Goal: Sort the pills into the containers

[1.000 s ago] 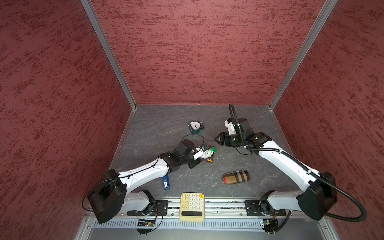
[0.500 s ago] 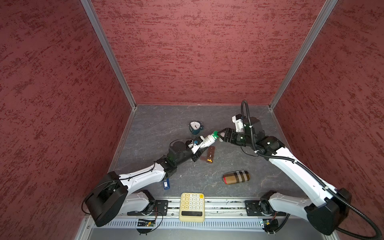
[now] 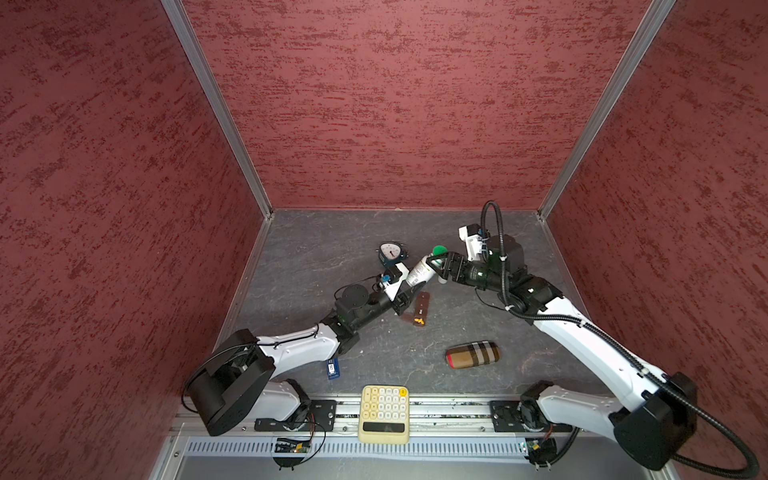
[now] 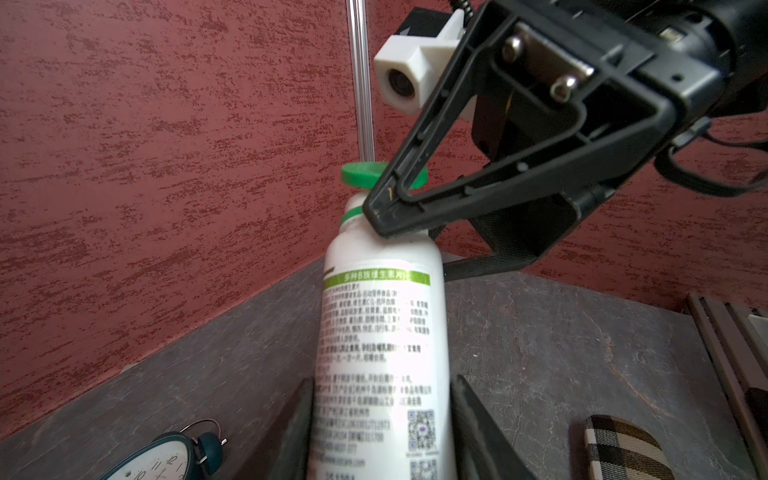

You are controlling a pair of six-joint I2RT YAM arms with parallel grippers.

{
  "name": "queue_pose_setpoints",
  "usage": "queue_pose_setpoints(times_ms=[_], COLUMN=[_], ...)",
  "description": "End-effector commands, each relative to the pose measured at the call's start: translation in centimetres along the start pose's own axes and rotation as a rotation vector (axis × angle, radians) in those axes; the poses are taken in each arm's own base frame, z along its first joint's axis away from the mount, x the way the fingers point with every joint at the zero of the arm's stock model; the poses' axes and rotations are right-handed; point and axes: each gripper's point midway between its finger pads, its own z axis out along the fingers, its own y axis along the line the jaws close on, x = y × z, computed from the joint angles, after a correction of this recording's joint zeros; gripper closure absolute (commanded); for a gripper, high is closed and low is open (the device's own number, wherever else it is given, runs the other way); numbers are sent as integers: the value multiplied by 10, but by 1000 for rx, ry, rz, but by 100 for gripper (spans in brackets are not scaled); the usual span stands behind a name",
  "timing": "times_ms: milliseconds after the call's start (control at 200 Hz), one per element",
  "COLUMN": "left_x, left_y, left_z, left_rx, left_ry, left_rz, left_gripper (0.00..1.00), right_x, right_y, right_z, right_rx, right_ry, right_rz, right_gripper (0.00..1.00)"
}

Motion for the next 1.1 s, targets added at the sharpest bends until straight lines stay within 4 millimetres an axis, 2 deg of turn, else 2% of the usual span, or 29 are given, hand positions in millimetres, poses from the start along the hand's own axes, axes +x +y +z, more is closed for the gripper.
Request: queue_pose_setpoints(times_ms=[0,195,411,616,681,711,751,802,932,1097], left_x=[-19,-22,-26,-29,-29,-29,-28,-27,-28,-28], left_y=[-6,-7,-7,-6,-5,-6,-5,-2,7,20], left_z=[0,-2,-2,-2,-2,-3,-4,-7,-21,-52], left_rx=[26,30,28,29,26,27,23,10,-23,-118], left_ry=[-75,-87,-97,-99,-95,-92,-86,-70,-18,42], left_rz=[-9,-12,-11,-18,-22,-24,-24,-16,-2,-2], left_gripper=[100,100,100,100,79,64,39,20,0,1], right_x=[-9,-8,1,2,1,-1,-4,-8,-20,-40], right_y=[17,30,40,44,45,47,47,47,47,36], right_z=[2,10,17,14,12,11,10,8,5,14], right_rx=[-97,-157,-184,-185,-181,-180,-172,-155,-102,6], right_ry=[-32,-16,27,23,17,10,-2,-16,-49,-95], right_rz=[-15,-31,-48,-59,-64,-68,-74,-85,-127,-170], right_gripper=[21,30,54,67,70,71,71,71,71,72])
